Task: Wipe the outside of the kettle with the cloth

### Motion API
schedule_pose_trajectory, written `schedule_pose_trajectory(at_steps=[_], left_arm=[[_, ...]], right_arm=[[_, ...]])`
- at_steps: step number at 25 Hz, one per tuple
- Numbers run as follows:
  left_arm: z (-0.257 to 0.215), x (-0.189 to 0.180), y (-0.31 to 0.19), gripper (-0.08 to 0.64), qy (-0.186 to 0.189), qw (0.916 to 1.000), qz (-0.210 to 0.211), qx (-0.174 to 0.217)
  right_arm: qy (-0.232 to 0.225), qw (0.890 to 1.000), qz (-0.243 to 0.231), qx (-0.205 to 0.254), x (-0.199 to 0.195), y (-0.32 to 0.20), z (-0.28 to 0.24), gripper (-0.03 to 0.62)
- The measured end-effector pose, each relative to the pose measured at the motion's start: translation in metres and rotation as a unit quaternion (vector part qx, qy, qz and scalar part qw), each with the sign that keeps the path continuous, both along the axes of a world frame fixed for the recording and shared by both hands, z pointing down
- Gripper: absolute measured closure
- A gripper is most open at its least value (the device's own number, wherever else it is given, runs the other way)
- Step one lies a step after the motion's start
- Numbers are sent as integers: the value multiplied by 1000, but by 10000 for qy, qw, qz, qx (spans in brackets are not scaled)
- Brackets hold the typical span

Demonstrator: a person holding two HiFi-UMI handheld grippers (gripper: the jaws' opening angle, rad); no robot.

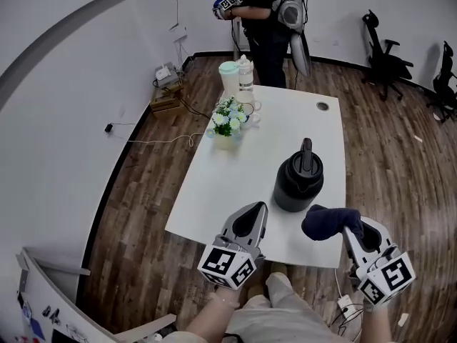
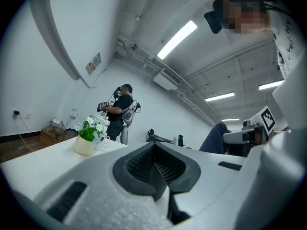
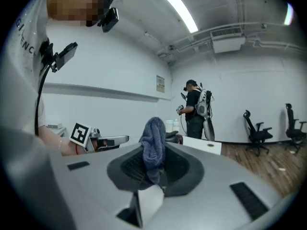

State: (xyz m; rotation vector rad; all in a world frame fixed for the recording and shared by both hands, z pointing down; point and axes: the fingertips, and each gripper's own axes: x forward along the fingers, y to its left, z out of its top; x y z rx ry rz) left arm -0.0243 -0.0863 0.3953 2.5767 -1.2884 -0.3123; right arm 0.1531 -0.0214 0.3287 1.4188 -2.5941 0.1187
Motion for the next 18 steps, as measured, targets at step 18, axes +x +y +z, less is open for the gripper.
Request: schedule_pose_trajectory(at_steps=[18], left_arm=[[42,27,12,554,21,9984,321,-470]], right_arm=[[-493,9891,414,-1325,-29,2,109,537]])
